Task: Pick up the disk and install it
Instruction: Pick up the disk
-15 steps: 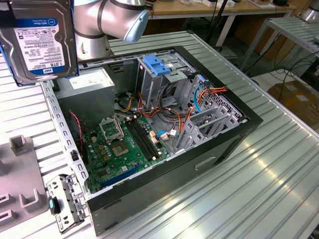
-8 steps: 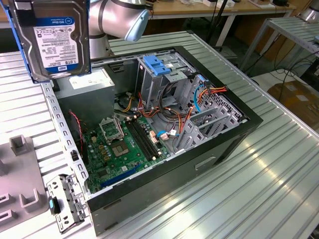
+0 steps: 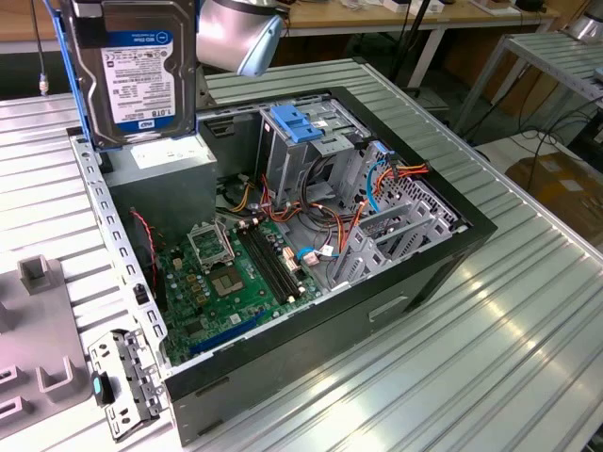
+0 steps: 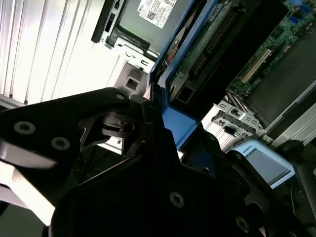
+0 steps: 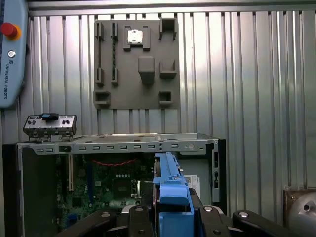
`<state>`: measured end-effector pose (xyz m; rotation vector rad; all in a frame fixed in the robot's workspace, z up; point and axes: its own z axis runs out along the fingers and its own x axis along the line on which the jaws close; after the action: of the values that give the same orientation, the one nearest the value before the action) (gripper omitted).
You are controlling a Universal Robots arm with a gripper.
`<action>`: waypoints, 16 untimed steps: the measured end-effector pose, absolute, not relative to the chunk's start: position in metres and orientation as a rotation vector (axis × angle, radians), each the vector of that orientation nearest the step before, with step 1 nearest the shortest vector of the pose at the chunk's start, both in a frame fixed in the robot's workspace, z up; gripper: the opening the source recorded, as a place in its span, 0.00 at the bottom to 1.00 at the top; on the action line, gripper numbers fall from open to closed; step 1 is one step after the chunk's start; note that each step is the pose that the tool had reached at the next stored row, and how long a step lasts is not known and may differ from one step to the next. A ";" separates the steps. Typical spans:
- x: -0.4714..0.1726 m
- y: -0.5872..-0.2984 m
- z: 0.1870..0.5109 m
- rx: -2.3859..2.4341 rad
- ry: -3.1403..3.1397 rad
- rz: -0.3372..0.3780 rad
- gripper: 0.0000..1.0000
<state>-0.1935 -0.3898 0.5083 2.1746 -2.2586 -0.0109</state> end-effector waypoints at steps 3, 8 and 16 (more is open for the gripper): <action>-0.183 -0.390 0.508 2.175 -2.259 -0.011 0.37; -0.167 -0.390 0.508 2.174 -2.259 -0.011 0.37; -0.138 -0.390 0.508 2.175 -2.259 -0.011 0.37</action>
<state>-0.1378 -0.3901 0.5083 2.1745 -2.2587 -0.0109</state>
